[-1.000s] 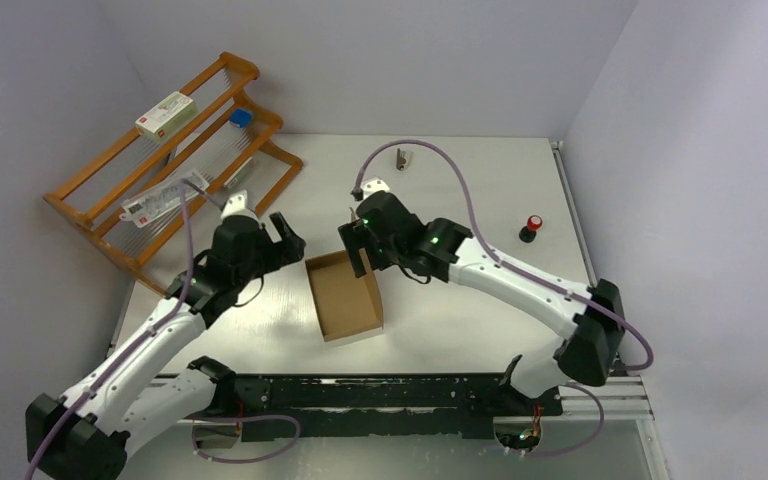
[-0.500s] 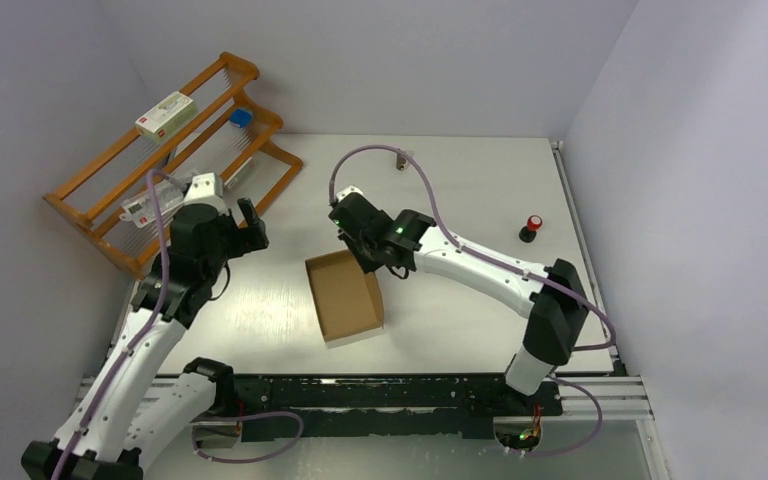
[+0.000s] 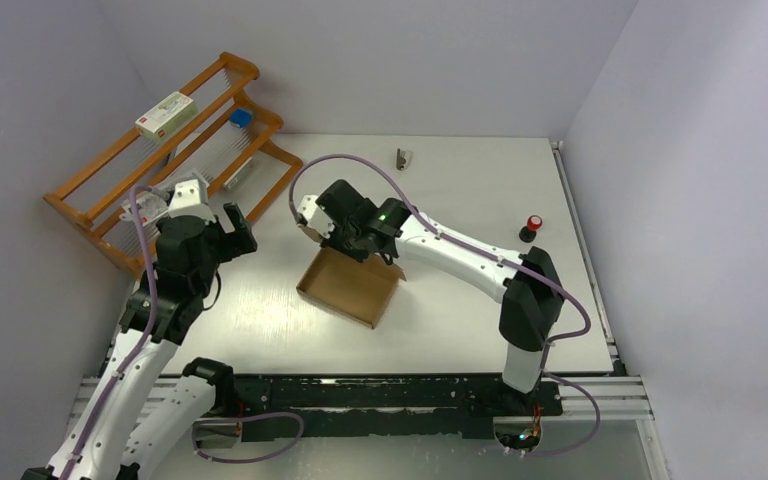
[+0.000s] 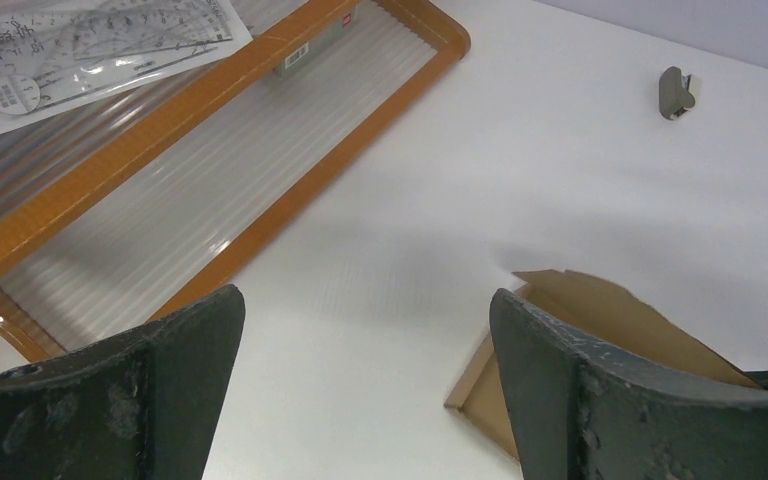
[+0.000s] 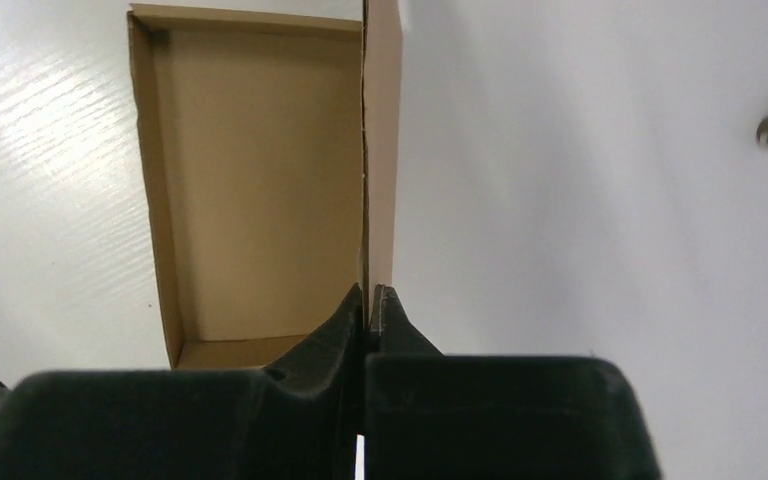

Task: Fold the paper box

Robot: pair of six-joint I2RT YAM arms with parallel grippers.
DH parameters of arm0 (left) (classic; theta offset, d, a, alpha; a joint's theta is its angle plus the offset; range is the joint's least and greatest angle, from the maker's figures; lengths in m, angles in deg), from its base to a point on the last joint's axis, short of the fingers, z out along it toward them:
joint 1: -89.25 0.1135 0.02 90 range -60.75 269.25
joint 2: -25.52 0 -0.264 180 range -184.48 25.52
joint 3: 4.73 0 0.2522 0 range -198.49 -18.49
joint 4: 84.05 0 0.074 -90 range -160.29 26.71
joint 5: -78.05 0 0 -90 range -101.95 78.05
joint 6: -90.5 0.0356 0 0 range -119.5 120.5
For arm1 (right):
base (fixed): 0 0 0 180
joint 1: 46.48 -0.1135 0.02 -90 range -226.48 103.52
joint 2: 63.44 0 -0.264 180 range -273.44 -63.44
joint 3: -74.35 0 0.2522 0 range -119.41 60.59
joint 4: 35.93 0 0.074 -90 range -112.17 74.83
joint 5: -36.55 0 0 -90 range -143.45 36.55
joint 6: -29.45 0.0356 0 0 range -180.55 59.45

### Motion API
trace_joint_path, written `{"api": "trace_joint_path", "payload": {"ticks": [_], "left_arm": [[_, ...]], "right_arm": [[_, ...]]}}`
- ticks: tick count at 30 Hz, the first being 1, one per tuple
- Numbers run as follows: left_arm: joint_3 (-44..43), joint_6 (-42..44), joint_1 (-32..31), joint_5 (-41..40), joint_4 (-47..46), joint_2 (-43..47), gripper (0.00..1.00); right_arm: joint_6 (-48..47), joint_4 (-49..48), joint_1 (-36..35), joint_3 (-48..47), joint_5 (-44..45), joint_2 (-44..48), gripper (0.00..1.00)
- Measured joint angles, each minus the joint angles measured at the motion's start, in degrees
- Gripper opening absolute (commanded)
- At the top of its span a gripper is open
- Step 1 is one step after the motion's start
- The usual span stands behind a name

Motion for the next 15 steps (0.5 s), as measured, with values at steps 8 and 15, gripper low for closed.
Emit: {"api": "trace_joint_path", "payload": {"ticks": [8, 15], "left_arm": [[0.33, 0.46, 0.00, 0.17, -0.02, 0.22, 0.96], [1.07, 2.95, 0.00, 3.76, -0.44, -0.22, 0.96]], "right_arm": [[-19.58, 0.42, 4.39, -5.18, -16.02, -3.48, 0.00], [-29.29, 4.15, 9.57, -13.18, -25.81, -9.64, 0.14]]}}
